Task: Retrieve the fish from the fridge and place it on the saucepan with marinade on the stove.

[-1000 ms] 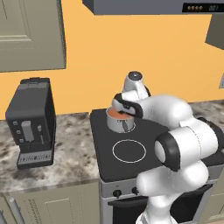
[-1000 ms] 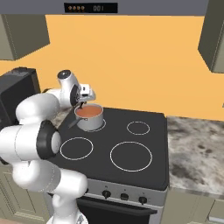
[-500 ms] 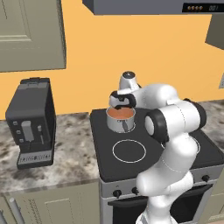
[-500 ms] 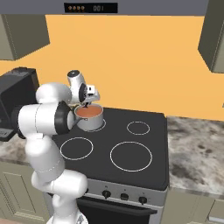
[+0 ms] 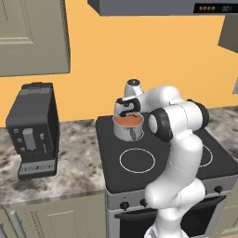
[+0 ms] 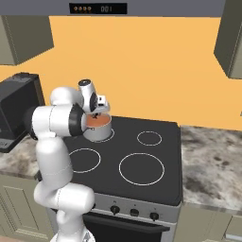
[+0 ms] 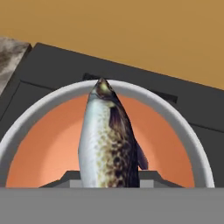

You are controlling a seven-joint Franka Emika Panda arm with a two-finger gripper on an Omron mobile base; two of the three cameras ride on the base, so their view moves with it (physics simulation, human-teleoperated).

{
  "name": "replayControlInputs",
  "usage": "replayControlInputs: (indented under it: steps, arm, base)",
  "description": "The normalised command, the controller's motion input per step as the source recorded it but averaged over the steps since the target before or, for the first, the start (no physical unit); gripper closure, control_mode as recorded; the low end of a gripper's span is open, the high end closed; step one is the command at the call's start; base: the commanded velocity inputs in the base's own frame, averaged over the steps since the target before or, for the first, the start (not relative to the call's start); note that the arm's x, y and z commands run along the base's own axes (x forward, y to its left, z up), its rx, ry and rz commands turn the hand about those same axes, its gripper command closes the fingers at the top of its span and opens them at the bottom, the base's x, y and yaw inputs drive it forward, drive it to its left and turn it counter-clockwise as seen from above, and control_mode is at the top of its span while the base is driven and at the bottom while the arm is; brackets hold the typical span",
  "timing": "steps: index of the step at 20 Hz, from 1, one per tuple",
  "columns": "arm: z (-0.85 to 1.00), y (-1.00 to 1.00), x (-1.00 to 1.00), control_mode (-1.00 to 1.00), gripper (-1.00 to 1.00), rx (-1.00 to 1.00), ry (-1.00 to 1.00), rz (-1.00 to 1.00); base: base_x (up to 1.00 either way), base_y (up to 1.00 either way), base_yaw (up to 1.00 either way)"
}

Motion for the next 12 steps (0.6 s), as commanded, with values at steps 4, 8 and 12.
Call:
replayControlInputs:
  steps: [4,8,12]
  arm:
    - [-0.39,-0.06,0.08,-1.00,1.00,0.07,0.00,0.00]
    - [-0.25,-0.04,0.23,-1.00,1.00,0.01,0.00,0.00]
    - [-0.08,-0.06,0.15,-1.00,1.00,0.00,0.00,0.00]
  base:
    - [0.00,0.00,0.00]
    - [0.00,0.00,0.00]
    - [0.00,0.00,0.00]
